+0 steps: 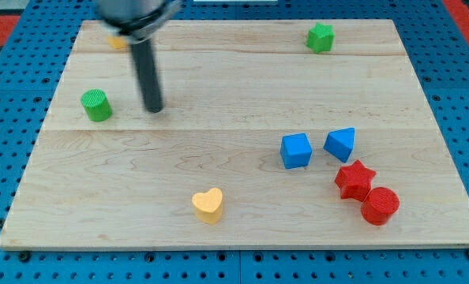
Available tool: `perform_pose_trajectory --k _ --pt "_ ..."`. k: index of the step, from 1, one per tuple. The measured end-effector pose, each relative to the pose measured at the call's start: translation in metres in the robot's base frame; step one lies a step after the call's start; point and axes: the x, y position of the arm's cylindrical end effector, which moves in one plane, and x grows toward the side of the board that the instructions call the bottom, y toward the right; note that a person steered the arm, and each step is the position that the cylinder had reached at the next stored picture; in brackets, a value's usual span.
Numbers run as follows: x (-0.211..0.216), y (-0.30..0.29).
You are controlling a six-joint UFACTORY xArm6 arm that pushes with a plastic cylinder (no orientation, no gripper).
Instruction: Move the green circle closer to the green star
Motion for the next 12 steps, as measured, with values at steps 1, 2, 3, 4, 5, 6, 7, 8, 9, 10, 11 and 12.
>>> perform_pose_trajectory --k 1,2,3,4,5,6,7,8,9,10,11,12 --pt "0.026 -0.077" --pt "-0.012 -0.061" --pt "-0.043 0.038" --pt "-0.053 0.033" --pt "-0.048 -0.027" --pt "-0.053 -0.037" --pt "-0.060 -0.048" --pt "-0.061 -0.057" --pt "-0.061 -0.068" --pt "-0.061 -0.082" --pt "-0.060 -0.094" --pt "-0.062 -0.014"
